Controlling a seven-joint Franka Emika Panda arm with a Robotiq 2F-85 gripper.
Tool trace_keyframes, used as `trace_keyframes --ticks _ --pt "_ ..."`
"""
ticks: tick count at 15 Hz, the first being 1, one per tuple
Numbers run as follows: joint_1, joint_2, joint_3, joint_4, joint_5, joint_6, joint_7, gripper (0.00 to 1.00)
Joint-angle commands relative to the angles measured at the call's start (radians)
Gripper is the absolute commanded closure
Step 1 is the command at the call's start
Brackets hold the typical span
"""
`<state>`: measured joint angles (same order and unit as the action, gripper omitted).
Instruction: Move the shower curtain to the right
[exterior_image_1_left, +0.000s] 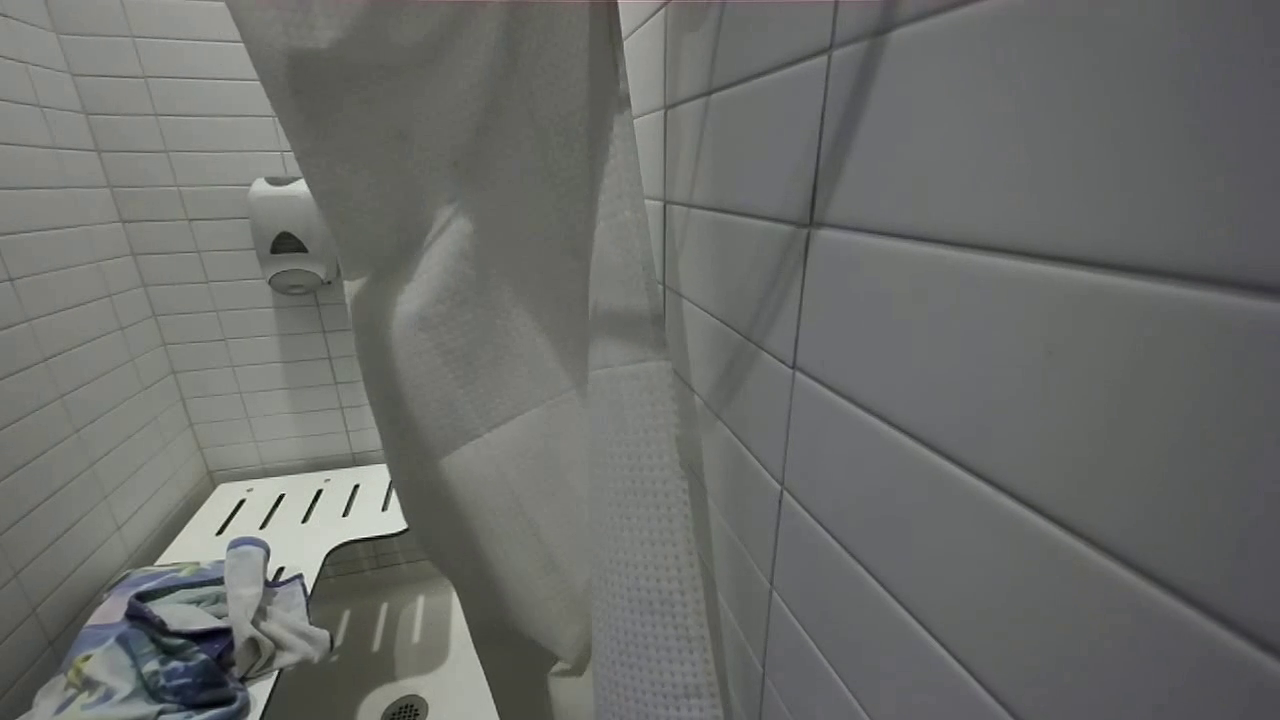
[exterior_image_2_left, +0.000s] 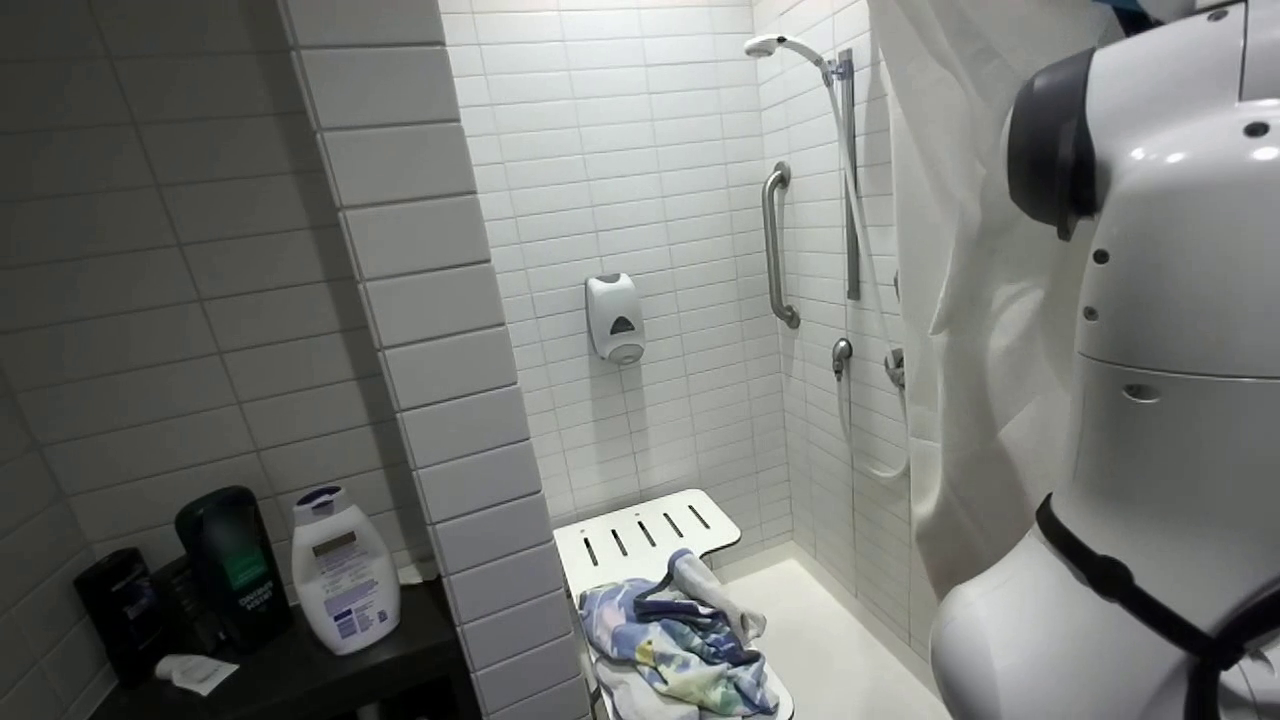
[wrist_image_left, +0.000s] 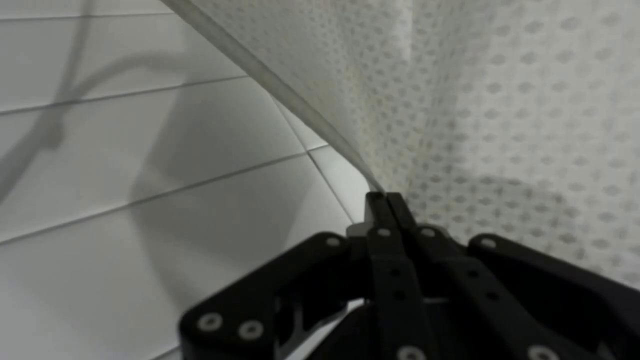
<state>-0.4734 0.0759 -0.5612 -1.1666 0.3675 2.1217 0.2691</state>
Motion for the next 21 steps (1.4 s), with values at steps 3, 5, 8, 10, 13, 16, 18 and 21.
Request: trace_keyframes --ticks 3,5,8,10,13,16,18,21 --pt "-0.005 0.018 0.0 0.027 0.004 -0.009 0.011 0.98" --pt "-0.005 0.02 0.0 0.033 0.004 -0.01 0.013 0.98" --pt "-0.007 0.022 0.0 0.035 0.004 -0.01 0.014 0.98" --pt "-0.007 0.023 0.0 0.036 0.004 -0.011 0.014 0.98" --pt "0.009 0.007 0.007 -0.003 -0.026 0.023 0.004 1.0" --pt "0.03 -0.011 0.017 -0.059 -0.078 0.065 -0.007 1.0" --pt "0.047 -0.025 0.024 -0.1 -0.125 0.089 -0.015 1.0" --pt "0.075 -0.051 0.034 -0.163 -0.2 0.12 -0.024 1.0"
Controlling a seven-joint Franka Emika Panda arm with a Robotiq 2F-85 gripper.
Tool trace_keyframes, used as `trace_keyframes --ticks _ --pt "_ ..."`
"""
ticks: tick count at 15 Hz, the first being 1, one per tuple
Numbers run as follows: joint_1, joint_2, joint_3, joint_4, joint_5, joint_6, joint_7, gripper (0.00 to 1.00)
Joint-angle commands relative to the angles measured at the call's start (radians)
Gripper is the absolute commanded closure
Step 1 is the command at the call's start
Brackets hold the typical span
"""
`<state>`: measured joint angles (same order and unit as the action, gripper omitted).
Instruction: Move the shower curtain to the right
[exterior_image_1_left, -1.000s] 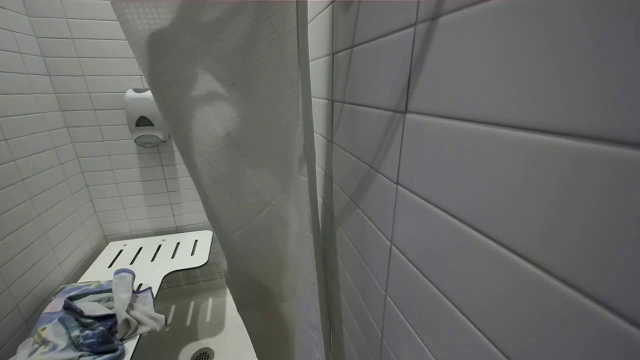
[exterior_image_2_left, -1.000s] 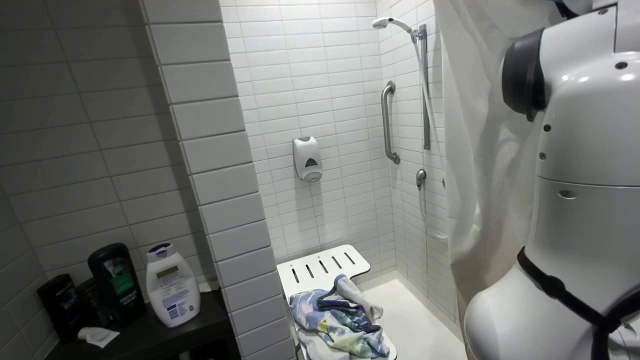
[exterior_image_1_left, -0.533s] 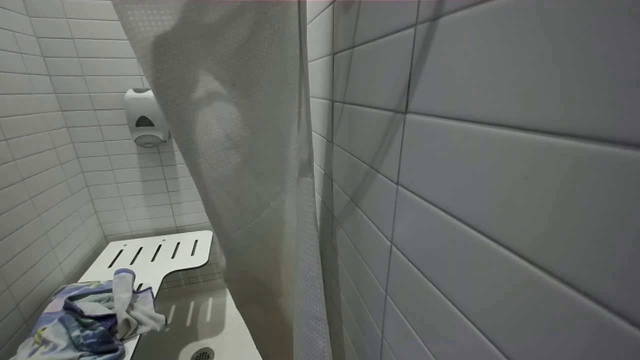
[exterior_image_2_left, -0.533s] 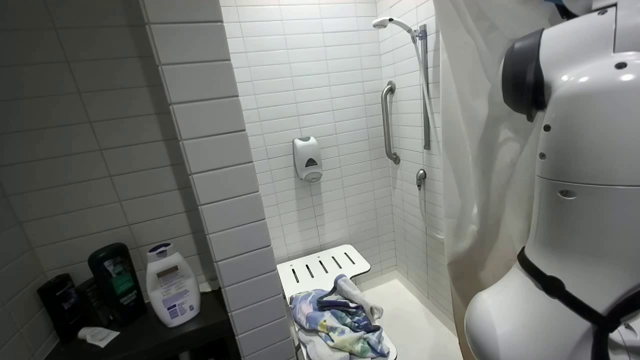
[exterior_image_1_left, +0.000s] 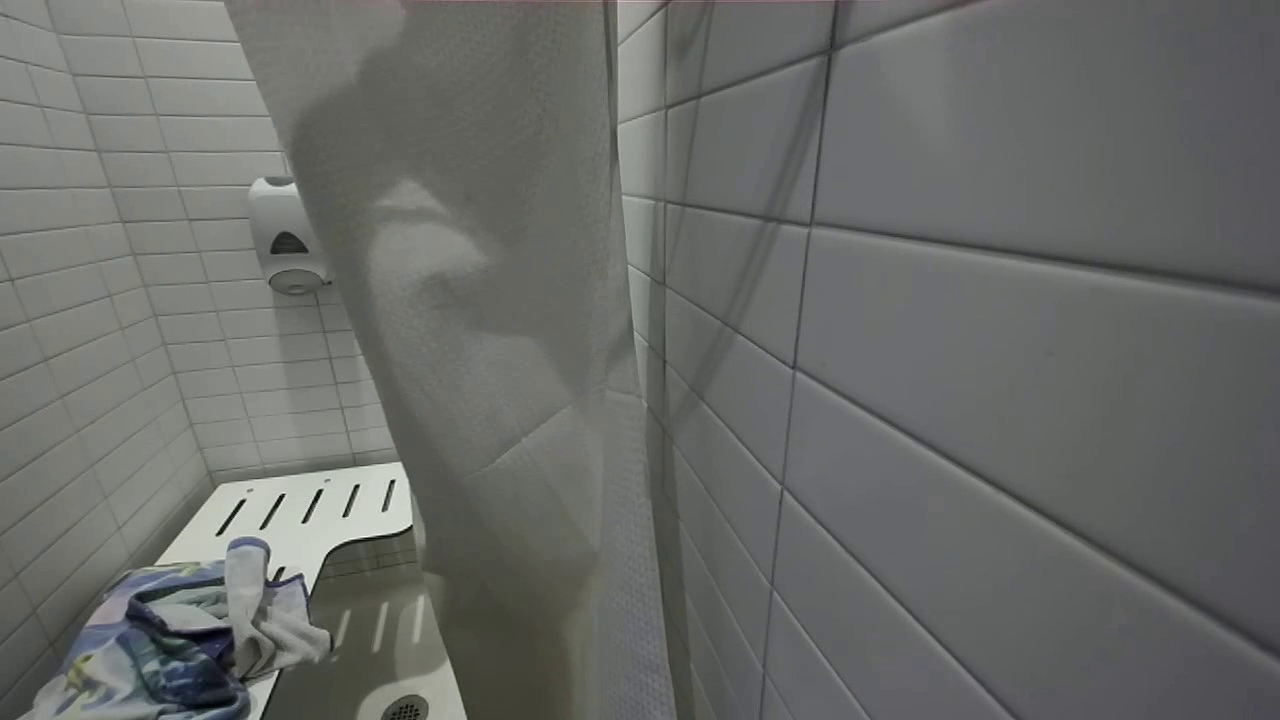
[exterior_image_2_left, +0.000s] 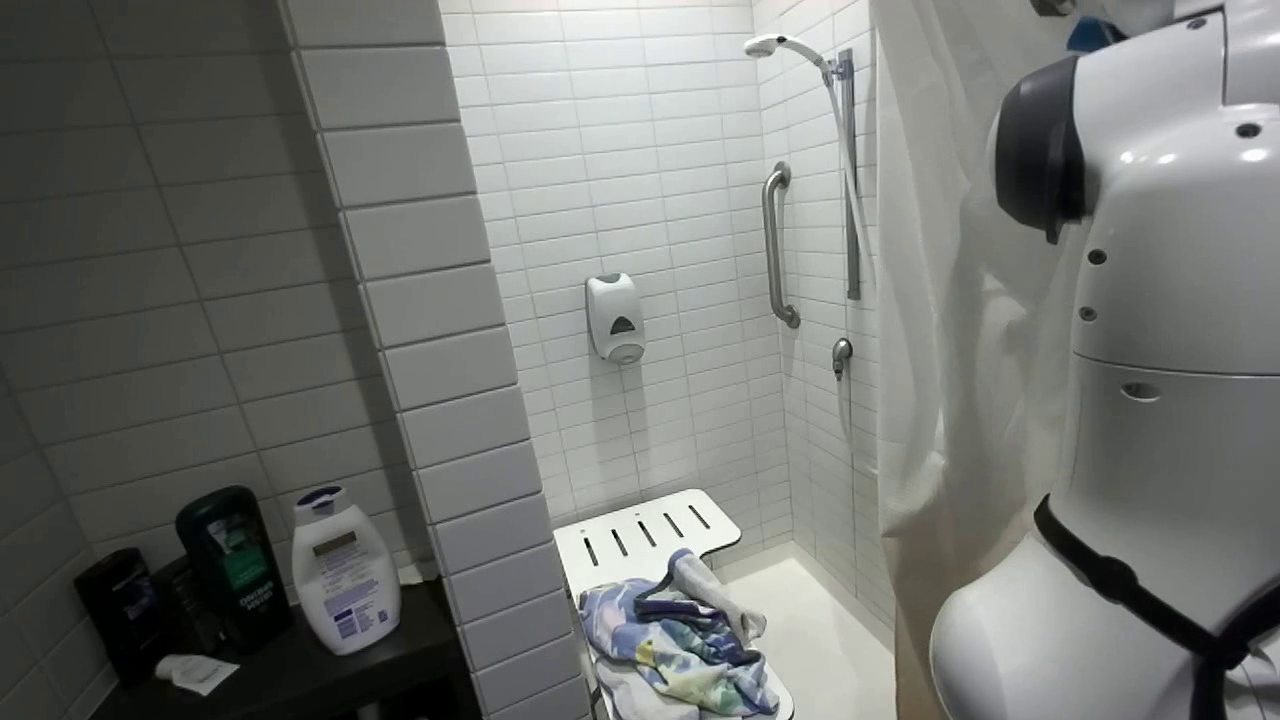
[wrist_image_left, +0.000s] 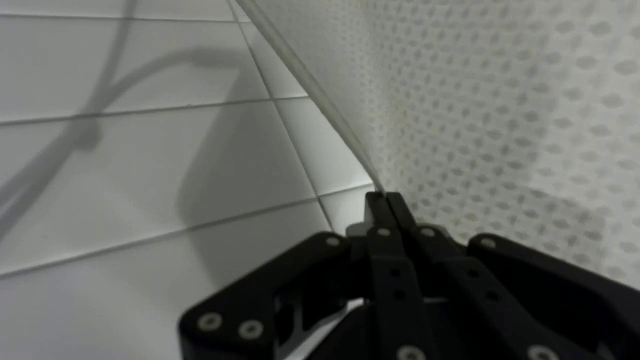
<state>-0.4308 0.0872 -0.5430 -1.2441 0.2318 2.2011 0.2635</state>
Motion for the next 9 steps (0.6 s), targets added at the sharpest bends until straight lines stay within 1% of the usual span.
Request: trace_keyframes --ticks 1,5,9 --pt "0.04 -0.07 0.019 -0.103 -0.083 0.043 -0.02 1.0" --pt "0.061 -0.09 0.031 -0.152 -0.126 0.028 -0.033 1.0" --pt "0.062 -0.056 0.032 -0.147 -0.099 0.016 -0.039 1.0"
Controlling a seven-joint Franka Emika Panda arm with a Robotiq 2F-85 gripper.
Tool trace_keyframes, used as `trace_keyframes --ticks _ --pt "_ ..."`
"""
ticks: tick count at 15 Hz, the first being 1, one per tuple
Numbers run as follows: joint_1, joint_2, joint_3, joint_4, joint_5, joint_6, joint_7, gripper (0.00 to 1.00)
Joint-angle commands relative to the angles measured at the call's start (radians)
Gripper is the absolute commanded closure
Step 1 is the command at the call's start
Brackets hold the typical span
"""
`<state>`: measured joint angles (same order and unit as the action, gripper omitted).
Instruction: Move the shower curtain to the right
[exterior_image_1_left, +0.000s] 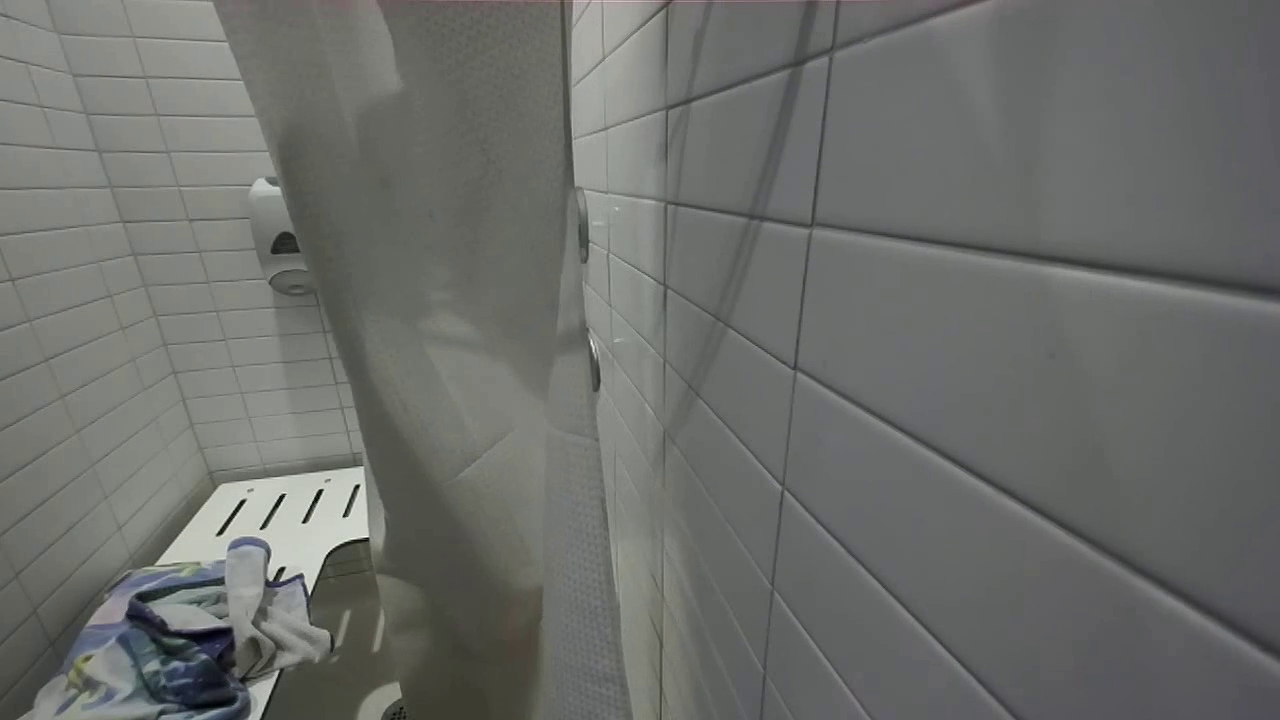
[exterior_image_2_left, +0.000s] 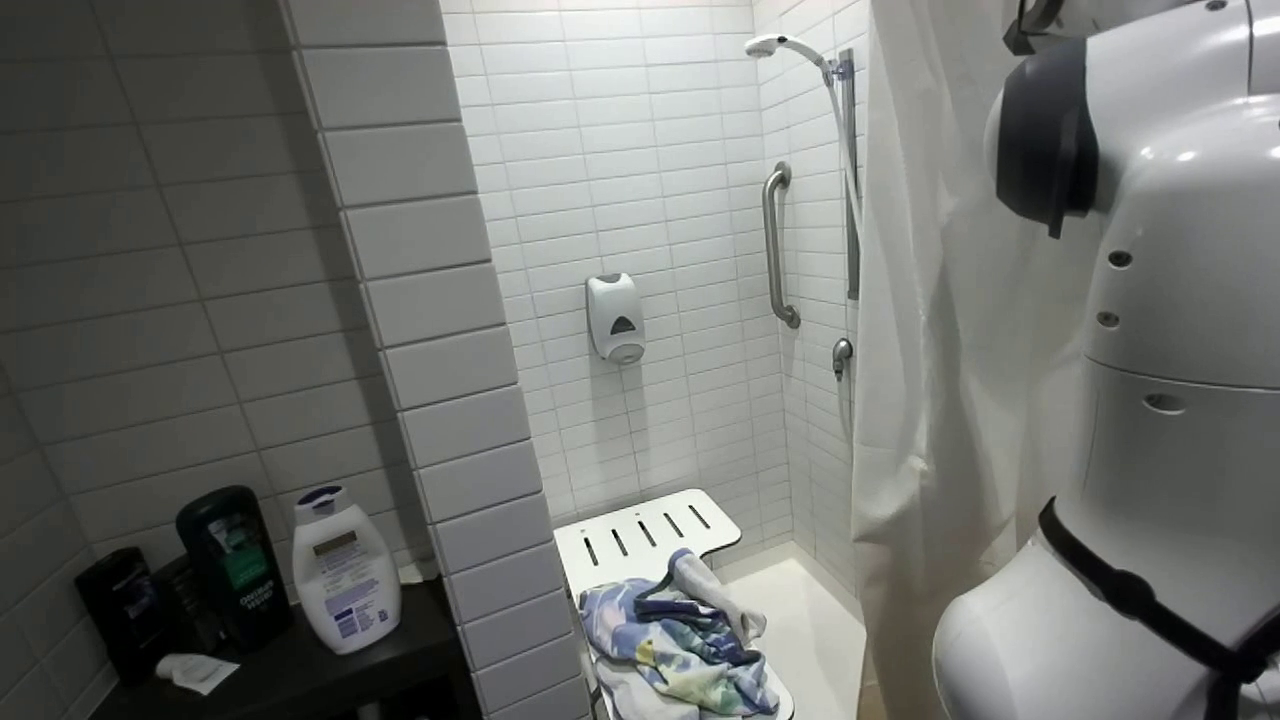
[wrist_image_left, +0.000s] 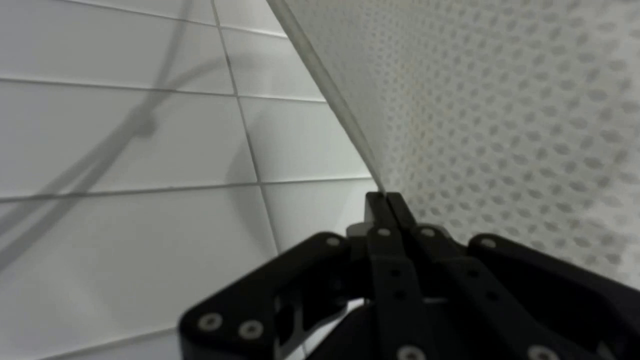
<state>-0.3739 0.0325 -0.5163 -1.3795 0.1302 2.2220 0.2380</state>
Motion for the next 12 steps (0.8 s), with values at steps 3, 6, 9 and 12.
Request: trace_keyframes --ticks 3,6,9,12 --pt "-0.047 0.076 0.031 0.041 0.034 -0.021 0.004 1.0" --pt "-0.08 0.155 0.034 0.094 0.061 -0.05 0.019 1.0" --pt "-0.108 0.217 0.044 0.134 0.06 -0.053 0.03 1.0" --pt "-0.098 0.248 0.026 0.151 0.041 -0.04 0.039 1.0"
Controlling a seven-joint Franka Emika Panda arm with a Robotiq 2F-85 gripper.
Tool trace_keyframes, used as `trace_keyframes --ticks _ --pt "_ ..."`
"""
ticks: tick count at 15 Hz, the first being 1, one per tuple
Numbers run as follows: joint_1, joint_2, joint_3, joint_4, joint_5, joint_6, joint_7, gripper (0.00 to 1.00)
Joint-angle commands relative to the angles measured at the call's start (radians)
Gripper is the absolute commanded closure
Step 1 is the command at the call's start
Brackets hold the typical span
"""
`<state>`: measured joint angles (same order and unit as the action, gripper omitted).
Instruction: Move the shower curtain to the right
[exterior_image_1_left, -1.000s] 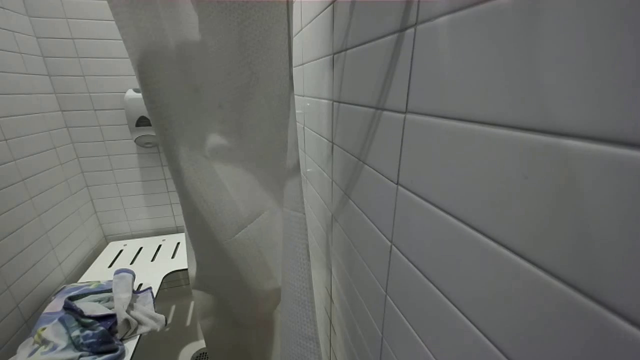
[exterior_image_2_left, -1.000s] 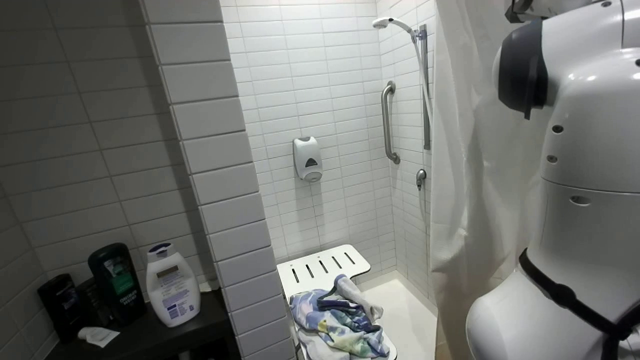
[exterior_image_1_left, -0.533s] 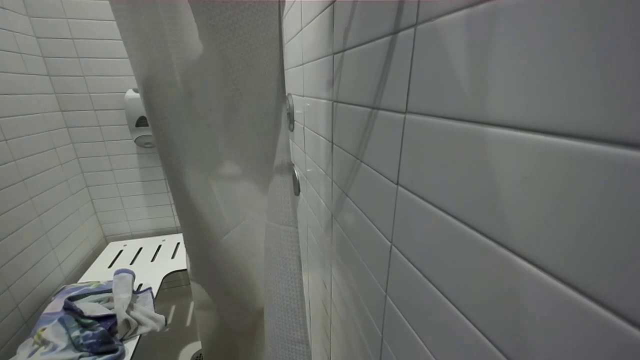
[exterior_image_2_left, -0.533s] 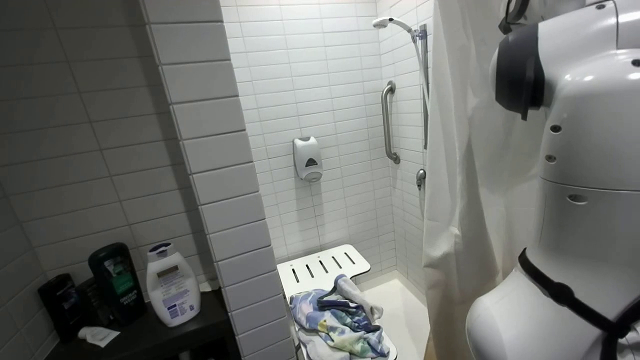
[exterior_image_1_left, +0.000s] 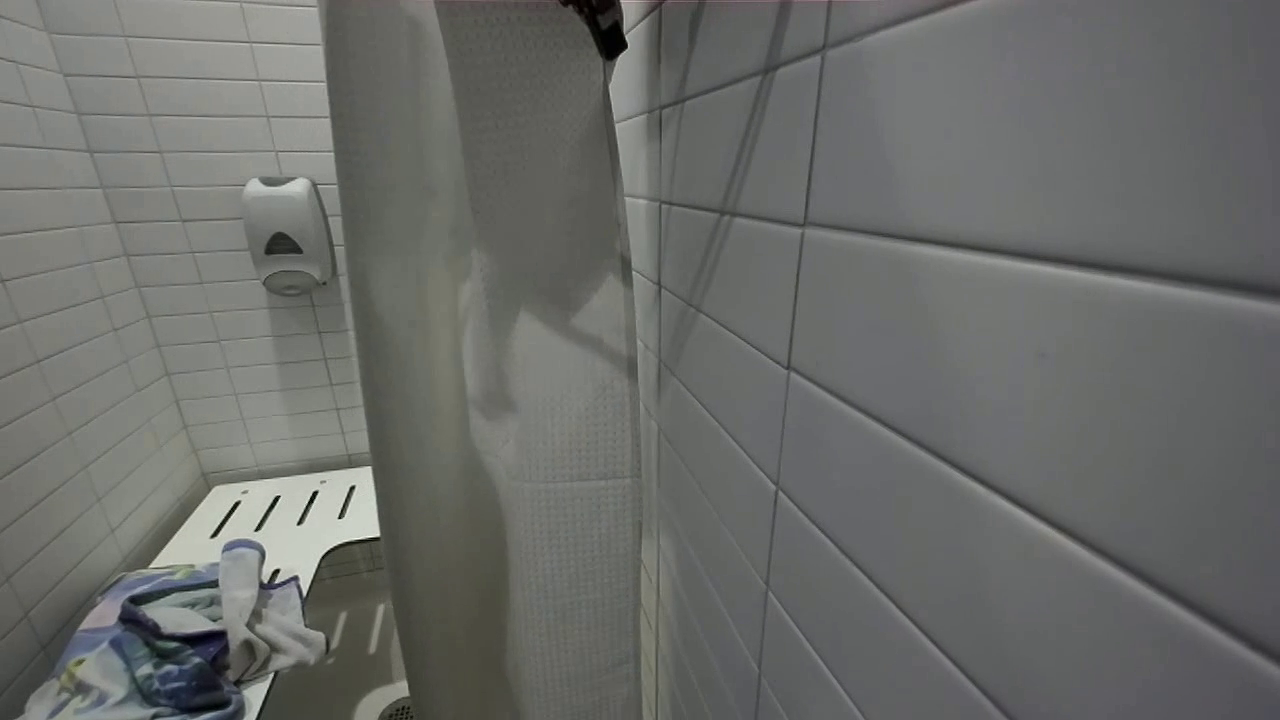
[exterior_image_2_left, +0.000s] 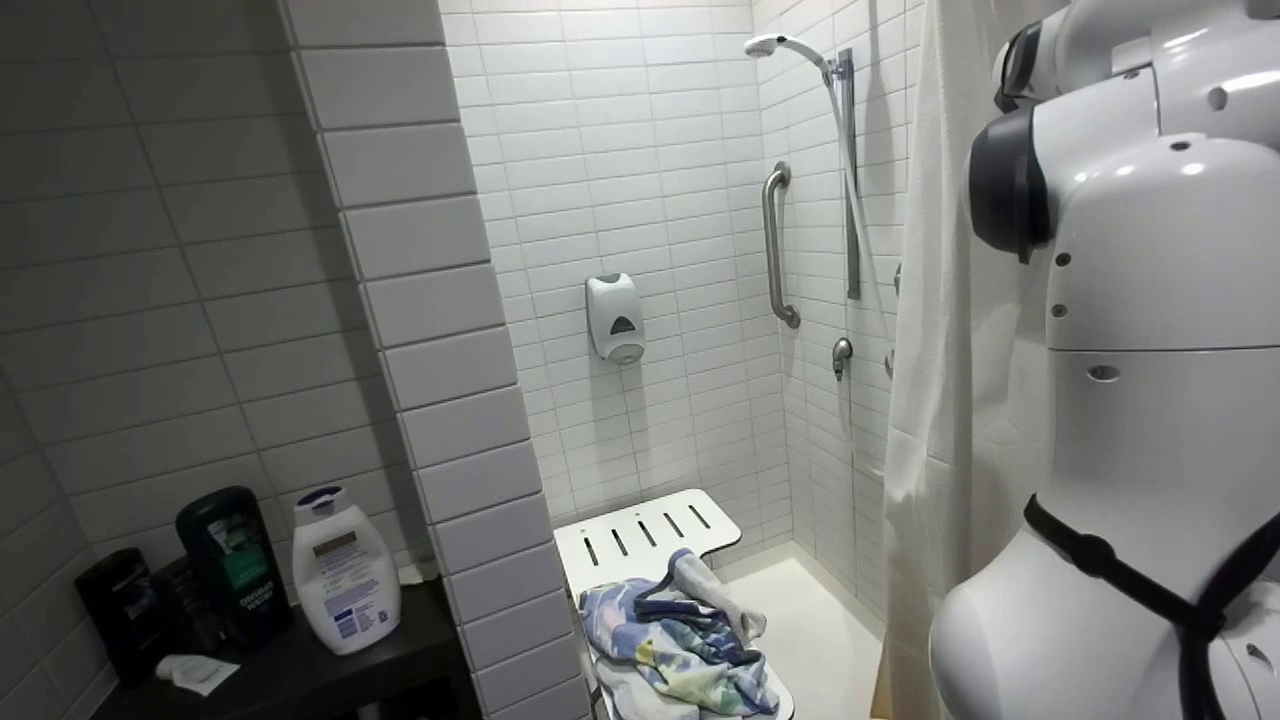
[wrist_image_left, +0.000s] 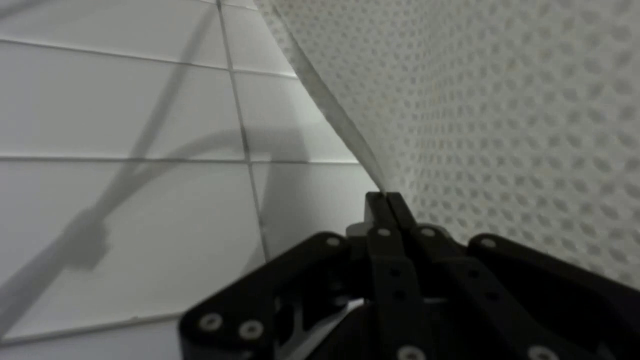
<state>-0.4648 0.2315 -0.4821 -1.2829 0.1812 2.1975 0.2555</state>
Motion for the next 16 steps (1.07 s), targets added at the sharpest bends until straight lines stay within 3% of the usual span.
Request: trace_keyframes --ticks 1,8,9,11,16 --pt "-0.007 0.049 -0.007 0.053 -0.013 -0.003 0.012 1.0" --pt "0.007 0.005 0.002 0.007 -0.015 0.063 -0.035 1.0" --pt "0.013 -0.01 0.003 -0.01 -0.022 0.086 -0.05 0.73" --pt "0.023 -0.038 0.008 -0.04 -0.024 0.125 -0.076 0.68" --pt "0.05 -0.106 0.014 -0.113 -0.041 0.192 -0.132 0.34"
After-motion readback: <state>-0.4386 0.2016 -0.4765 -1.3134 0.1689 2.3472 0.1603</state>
